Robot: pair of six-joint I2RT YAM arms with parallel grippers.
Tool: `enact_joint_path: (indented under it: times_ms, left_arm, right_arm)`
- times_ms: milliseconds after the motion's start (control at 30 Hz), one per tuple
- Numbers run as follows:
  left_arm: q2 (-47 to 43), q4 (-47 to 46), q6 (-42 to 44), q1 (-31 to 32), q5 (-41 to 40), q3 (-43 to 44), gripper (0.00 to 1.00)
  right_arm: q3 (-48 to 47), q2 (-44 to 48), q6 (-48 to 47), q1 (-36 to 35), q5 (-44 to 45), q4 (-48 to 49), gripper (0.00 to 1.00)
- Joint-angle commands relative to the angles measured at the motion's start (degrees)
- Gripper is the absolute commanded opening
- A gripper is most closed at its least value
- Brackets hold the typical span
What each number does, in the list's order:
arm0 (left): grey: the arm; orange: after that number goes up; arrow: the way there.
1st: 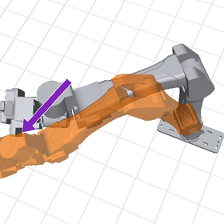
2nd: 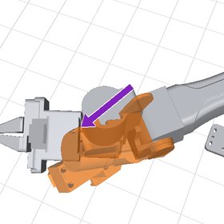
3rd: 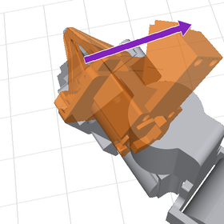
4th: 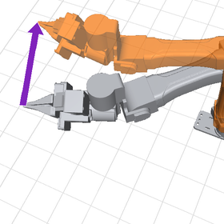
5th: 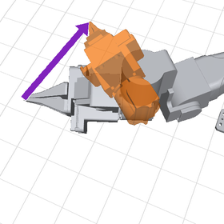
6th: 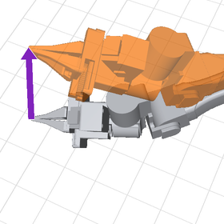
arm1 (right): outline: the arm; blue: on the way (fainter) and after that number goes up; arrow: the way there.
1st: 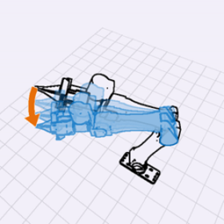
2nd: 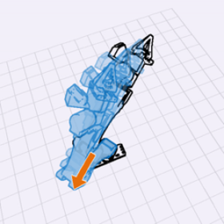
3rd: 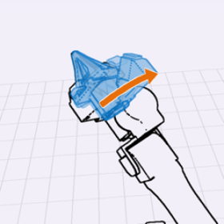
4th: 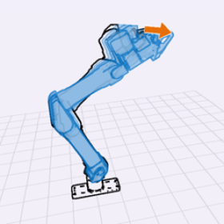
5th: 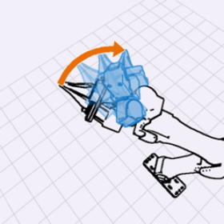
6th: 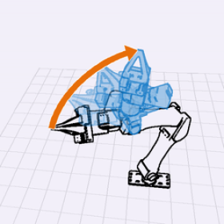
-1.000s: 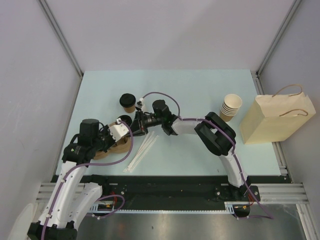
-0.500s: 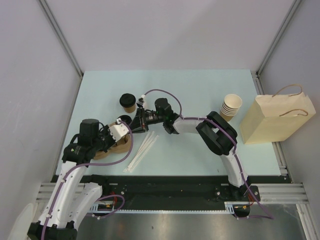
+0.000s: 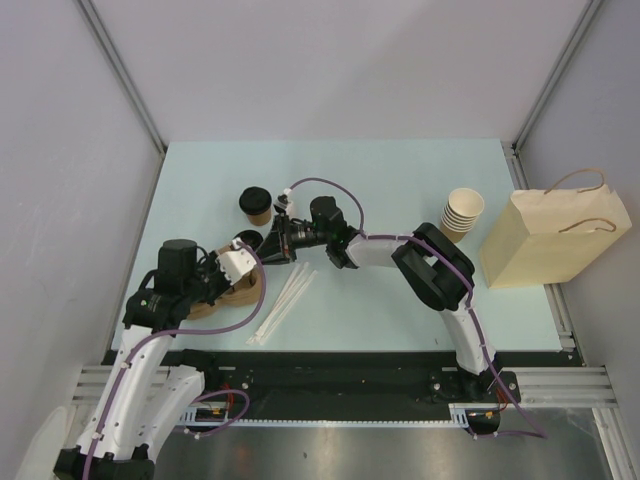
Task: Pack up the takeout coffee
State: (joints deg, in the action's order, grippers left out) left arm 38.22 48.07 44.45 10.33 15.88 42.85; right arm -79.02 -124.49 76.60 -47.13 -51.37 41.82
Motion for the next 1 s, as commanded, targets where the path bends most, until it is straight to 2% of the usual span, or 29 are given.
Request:
enact_joint_path:
  times_ms: [0, 300, 967]
  left_arm:
    - [-0.5, -1.8, -0.5, 0.3, 3.3, -0.2, 0.0]
    - [-1.0, -1.3, -0.5, 0.3, 4.1, 0.0, 0.0]
    - [-1.4, -0.2, 0.7, 0.3, 6.1, 0.0, 0.0]
  right_arm:
    - [0.0, 1.1, 0.5, -0.4, 1.0, 3.4, 0.24]
    - [-0.9, -0.2, 0.0, -0.3, 1.5, 2.6, 0.2]
    - [-1.7, -1.2, -1.5, -1.3, 2.1, 1.1, 0.17]
